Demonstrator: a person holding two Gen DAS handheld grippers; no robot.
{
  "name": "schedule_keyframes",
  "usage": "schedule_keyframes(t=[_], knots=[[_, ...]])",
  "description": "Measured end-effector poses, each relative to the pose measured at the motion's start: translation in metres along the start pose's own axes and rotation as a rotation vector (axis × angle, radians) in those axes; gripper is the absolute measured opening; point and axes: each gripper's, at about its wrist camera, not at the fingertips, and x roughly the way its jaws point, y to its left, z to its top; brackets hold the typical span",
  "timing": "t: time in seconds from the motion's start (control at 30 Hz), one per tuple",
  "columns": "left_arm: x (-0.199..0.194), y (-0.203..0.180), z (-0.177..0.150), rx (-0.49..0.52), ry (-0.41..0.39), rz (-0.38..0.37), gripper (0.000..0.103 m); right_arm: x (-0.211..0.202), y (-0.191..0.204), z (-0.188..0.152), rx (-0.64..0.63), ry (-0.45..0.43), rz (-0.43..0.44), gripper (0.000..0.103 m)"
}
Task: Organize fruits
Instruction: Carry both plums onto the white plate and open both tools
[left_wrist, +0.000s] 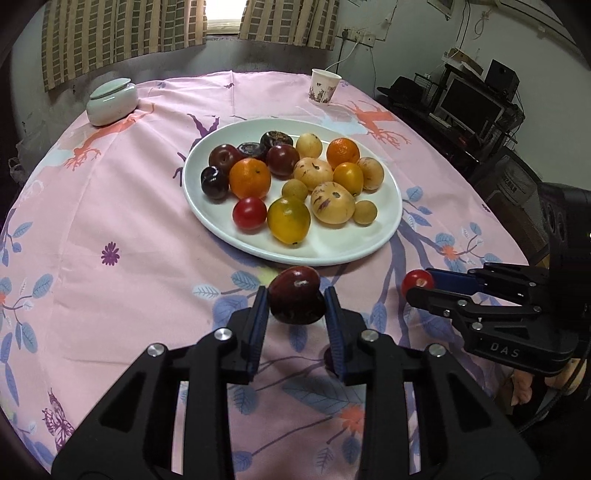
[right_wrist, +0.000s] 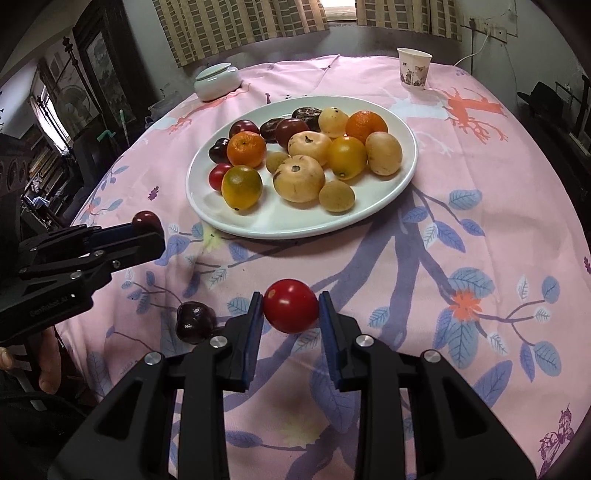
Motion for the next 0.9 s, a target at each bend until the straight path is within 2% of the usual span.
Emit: schedule_keyframes(t=[0.17, 0.33, 0.53, 0.7, 0.9], knots=[[-0.007, 0.004, 0.018, 0.025, -0.027, 0.041, 0.031, -0.002, -0.001, 0.009, -0.007, -0.018, -0.007, 0.031], [0.001, 0.003, 0.047, 0.054, -0.039, 0.051, 0.031, -0.005, -0.003, 0.025, -0.029, -0.037, -0.011, 0.031], [0.033, 0.003, 0.095, 0.035, -0.016, 0.041, 0.031, -0.002, -0.006, 0.067, -0.069, -0.097, -0.023, 0.031], [0.058, 0.0, 0.114, 0.036, 0.013, 0.044, 0.031, 0.019, -0.012, 0.105, -0.111, -0.135, -0.057, 0.031], [0.082, 0.009, 0.126, 0.015, 0.049, 0.053, 0.031, 0.045, -0.017, 0.125, -0.129, -0.142, -0.069, 0.03]])
